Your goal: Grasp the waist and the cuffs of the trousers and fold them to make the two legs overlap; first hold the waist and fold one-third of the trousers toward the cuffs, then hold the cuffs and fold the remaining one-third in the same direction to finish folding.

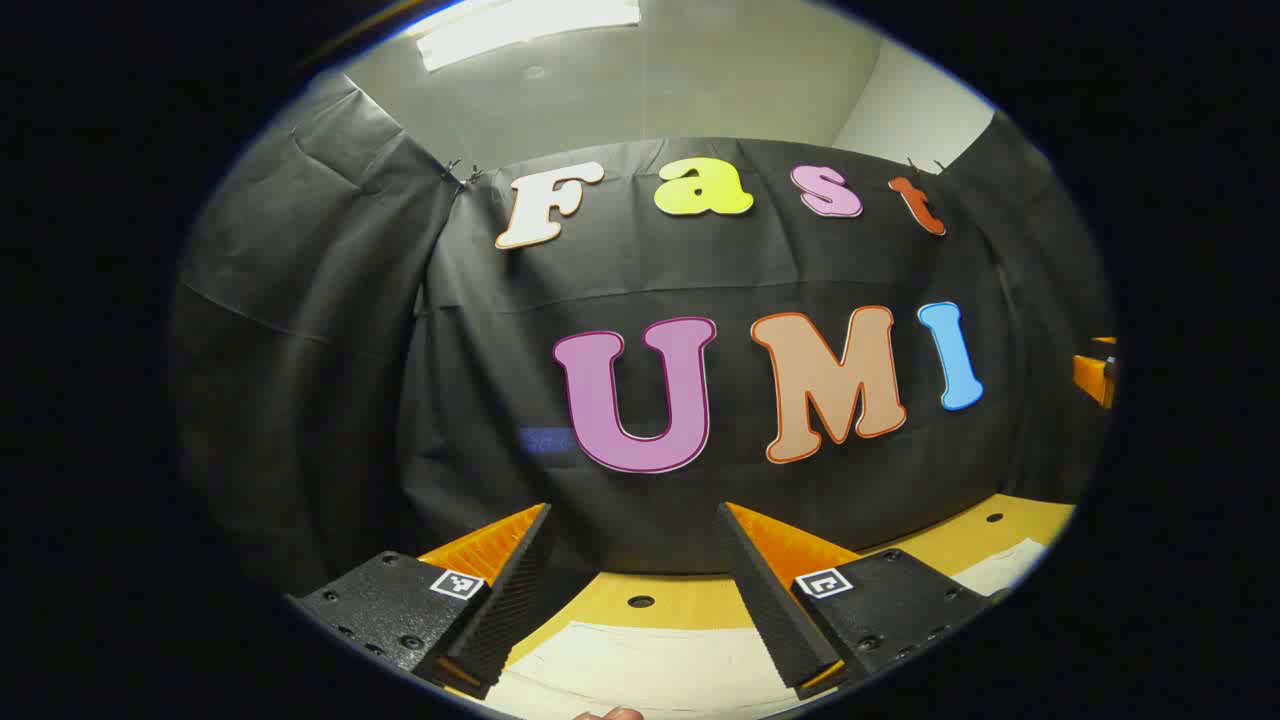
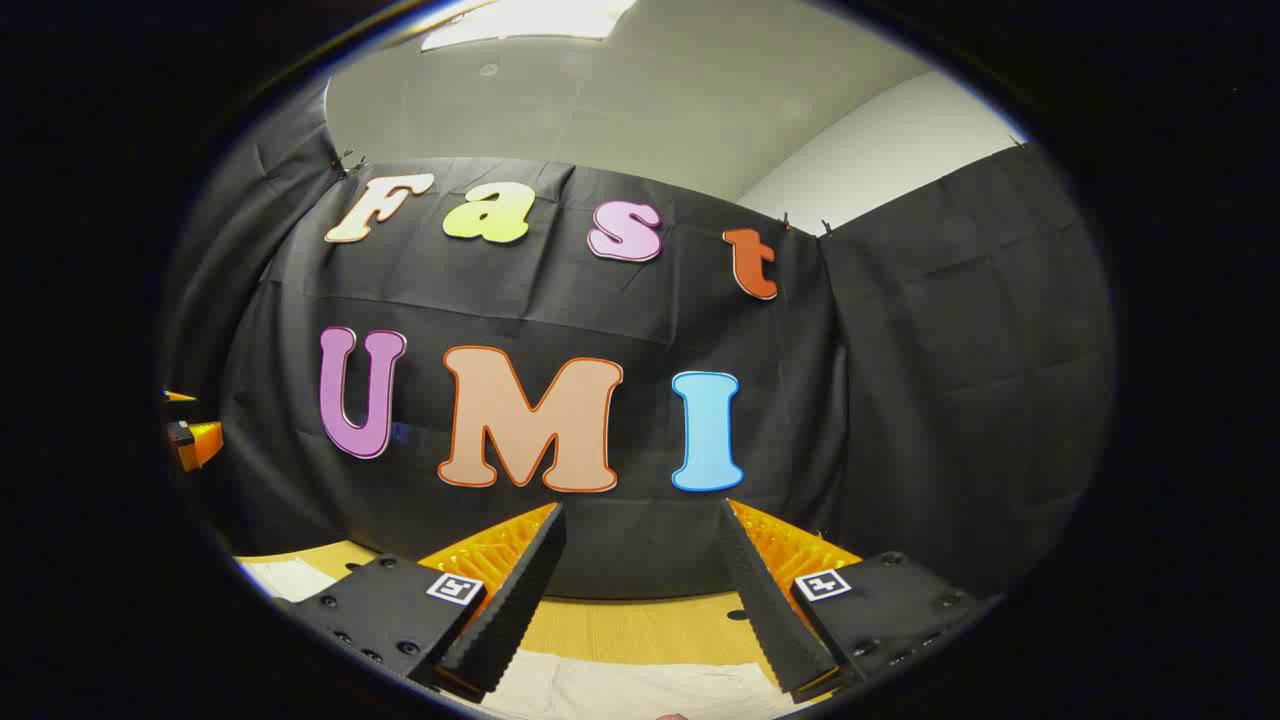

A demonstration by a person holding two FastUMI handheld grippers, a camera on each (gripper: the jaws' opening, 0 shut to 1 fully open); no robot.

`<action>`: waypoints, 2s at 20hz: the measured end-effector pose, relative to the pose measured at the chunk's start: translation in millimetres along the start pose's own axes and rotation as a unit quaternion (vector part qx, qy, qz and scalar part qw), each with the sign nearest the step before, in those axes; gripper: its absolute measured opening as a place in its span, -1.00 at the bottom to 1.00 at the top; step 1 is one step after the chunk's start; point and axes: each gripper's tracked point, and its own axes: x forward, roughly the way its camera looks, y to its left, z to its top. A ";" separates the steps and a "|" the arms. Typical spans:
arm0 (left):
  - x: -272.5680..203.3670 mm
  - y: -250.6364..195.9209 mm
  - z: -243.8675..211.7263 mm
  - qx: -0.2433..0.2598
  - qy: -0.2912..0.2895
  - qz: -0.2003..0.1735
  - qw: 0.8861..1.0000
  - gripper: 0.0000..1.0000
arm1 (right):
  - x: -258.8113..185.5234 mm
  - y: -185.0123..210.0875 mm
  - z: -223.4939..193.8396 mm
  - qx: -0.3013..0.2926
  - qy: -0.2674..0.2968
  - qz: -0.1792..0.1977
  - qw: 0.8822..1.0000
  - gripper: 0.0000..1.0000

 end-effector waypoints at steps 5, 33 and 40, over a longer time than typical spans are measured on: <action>2.2 3.1 -4.3 0.006 0.004 0.003 1.000 0.92 | 2.3 -3.3 2.8 -0.009 -0.005 0.002 1.000 0.94; -81.0 103.3 -156.0 0.309 0.167 -0.099 0.931 0.92 | -0.5 37.2 -40.1 -0.024 0.030 0.065 0.997 0.94; -170.6 84.8 -269.6 0.415 0.278 -0.258 0.827 0.94 | -7.4 39.4 -67.5 -0.021 0.064 0.066 0.996 0.94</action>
